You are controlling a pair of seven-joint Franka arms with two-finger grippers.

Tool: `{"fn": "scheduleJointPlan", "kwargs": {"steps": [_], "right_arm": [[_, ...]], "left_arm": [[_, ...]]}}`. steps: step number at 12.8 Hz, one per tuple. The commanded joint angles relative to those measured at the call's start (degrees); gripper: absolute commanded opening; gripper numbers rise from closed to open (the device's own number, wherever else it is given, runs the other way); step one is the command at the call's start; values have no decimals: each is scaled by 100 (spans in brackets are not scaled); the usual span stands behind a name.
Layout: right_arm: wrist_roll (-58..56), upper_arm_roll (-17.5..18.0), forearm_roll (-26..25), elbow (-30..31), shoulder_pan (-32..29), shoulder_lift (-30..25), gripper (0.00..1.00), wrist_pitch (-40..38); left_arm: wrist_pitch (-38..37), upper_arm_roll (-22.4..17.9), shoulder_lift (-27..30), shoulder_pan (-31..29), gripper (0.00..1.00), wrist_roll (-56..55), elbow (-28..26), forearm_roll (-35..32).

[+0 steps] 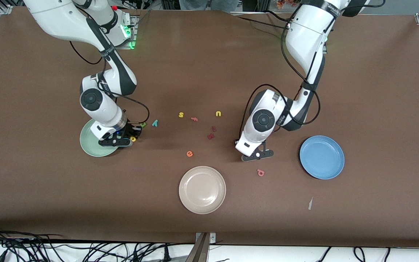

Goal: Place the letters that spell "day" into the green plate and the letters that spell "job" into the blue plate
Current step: 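Grasp yellow letter with the right gripper while the left gripper grasps blue o, then drop yellow letter in green plate while the left gripper drops o in blue plate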

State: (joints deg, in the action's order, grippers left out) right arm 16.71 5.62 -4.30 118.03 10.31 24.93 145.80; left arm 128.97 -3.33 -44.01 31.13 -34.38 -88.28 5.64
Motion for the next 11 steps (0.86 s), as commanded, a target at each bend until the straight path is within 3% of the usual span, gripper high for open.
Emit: {"fn": "scheduleJointPlan", "kwargs": {"steps": [1,3,5,6,9,11], "right_arm": [[-667,-272,-88,53,-72,-418,26,-446],[-1107,-334,-88,149,-291,-515,38,-649],[-1170,-343,-88,256,-441,-524,79,-650],[-1170,-343,-88,299,-442,-524,89,-650],[-1039,-334,-10,317,-433,-524,90,-658],[-261,-133,0,317,-415,-498,86,-658]], "left_arm": [[-635,25,497,-466,12,1086,-14,-177],[-987,25,700,-844,13,2149,-75,-177],[-1006,16,806,-1195,14,3160,-190,-186],[-1067,25,824,-1380,14,3626,-216,-186],[-1103,16,1104,-1750,14,4464,-610,-195],[-1068,25,1201,-1865,15,4589,-743,-676]]}}
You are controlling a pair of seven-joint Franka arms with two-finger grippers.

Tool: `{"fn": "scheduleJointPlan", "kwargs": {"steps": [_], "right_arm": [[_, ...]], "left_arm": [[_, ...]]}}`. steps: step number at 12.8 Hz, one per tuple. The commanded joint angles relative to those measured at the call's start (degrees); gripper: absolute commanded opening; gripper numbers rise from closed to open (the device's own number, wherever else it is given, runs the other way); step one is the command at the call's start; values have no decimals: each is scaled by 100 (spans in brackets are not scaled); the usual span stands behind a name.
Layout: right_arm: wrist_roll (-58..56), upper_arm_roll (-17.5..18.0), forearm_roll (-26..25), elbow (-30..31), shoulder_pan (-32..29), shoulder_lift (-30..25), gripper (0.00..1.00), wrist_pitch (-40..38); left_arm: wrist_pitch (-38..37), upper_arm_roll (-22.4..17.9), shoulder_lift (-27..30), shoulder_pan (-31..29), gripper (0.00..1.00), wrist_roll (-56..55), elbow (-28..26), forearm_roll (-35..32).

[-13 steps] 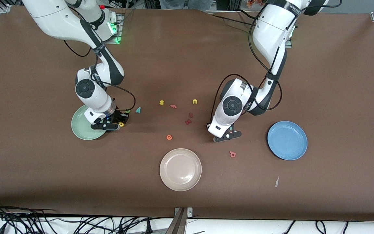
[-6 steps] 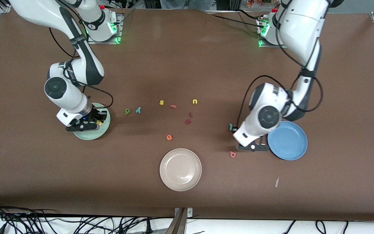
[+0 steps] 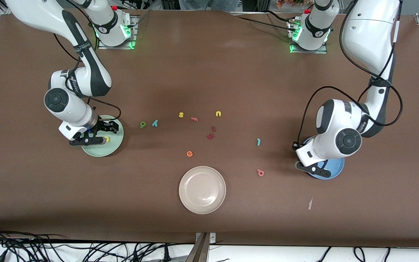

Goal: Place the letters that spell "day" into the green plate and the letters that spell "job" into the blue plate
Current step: 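Drop yellow letter in green plate while the left gripper drops o in blue plate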

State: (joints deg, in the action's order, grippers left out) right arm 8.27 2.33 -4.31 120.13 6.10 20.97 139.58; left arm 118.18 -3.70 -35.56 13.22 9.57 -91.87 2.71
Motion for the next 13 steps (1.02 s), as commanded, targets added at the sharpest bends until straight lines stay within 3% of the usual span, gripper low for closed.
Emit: {"fn": "scheduleJointPlan", "kwargs": {"steps": [1,4,5,6,7,11,13], "right_arm": [[1093,371,9,107,23,-76,85,-19],[2499,443,18,107,442,3,84,34],[2956,435,9,107,601,38,84,113],[3231,435,9,107,725,65,84,183],[3286,435,18,125,761,91,84,192],[3479,435,27,537,805,153,80,727],[3610,426,35,713,840,179,77,922]], "left_arm": [[125,80,374,-161,15,229,-462,-437],[679,80,304,-337,19,852,-648,-438],[733,80,260,-338,31,993,-622,-438],[733,80,225,-320,81,994,-578,-394],[707,89,225,-329,100,933,-543,-350],[654,89,225,-276,100,722,-428,28],[654,141,225,-171,100,-282,-428,543]]}}
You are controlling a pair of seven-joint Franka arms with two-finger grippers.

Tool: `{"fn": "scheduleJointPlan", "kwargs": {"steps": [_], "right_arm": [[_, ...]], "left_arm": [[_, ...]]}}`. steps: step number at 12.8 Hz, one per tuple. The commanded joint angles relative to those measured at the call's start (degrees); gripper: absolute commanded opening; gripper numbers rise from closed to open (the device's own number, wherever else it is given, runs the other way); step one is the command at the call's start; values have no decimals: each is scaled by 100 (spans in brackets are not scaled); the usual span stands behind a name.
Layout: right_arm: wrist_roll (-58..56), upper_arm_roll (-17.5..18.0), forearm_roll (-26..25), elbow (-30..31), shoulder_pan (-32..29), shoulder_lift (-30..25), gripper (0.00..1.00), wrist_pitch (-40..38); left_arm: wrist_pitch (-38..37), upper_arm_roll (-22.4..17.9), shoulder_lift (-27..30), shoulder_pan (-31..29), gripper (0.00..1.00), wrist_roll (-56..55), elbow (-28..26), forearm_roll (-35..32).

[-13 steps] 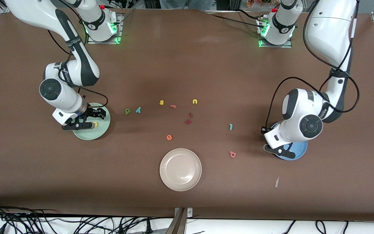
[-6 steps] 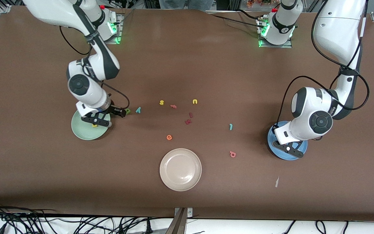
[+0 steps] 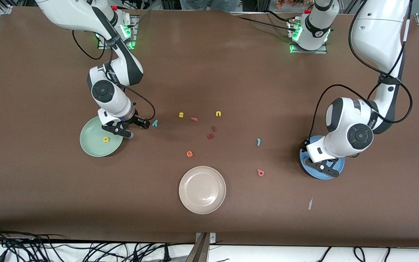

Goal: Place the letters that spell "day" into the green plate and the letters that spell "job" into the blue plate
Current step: 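Drop yellow letter in green plate while the left gripper drops o in blue plate, then grasp green b with the right gripper while the left gripper grasps teal l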

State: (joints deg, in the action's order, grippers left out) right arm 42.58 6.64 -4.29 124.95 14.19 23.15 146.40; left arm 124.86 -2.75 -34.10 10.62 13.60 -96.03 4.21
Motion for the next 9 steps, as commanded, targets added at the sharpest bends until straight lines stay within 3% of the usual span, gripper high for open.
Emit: {"fn": "scheduleJointPlan", "kwargs": {"steps": [1,9], "right_arm": [[407,-5,34,258,83,-21,77,240],[550,-13,25,258,154,172,61,450]], "left_arm": [[-14,116,79,290,100,-1267,-13,492],[741,143,-422,1240,100,-2229,-65,511]]}}
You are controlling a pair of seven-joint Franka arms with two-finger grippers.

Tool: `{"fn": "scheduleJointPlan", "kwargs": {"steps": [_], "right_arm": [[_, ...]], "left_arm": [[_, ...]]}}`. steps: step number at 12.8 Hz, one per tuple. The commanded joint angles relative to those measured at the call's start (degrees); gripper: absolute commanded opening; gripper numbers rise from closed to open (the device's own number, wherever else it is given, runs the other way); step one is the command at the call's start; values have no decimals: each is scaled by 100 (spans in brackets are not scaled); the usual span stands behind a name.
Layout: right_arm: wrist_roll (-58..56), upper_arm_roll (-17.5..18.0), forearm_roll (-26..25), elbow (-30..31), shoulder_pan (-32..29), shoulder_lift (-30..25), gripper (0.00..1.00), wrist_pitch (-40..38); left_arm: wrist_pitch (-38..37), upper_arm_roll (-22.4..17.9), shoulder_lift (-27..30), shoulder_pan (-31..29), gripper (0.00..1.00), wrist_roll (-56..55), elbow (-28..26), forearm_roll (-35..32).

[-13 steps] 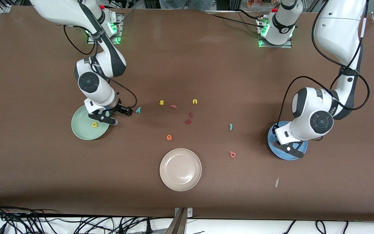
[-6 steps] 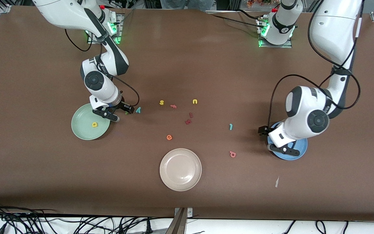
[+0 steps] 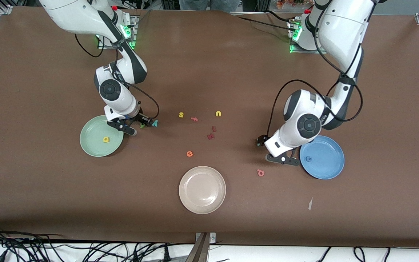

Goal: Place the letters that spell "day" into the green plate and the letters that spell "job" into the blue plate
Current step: 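Grasp green b with the right gripper while the left gripper grasps teal l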

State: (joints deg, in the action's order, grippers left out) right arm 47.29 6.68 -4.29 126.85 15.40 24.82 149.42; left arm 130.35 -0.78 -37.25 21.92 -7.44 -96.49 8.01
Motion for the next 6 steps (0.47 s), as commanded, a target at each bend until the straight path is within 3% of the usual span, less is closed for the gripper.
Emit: {"fn": "scheduleJointPlan", "kwargs": {"steps": [1,5,6], "right_arm": [[79,-18,25,68,33,22,58,175],[70,-18,7,68,33,66,46,184],[70,-18,-2,68,33,66,41,184]], "left_arm": [[210,-54,-168,233,100,-335,-28,130],[359,-54,-239,445,99,-697,-185,113],[394,-54,-213,471,95,-697,-273,113]]}}
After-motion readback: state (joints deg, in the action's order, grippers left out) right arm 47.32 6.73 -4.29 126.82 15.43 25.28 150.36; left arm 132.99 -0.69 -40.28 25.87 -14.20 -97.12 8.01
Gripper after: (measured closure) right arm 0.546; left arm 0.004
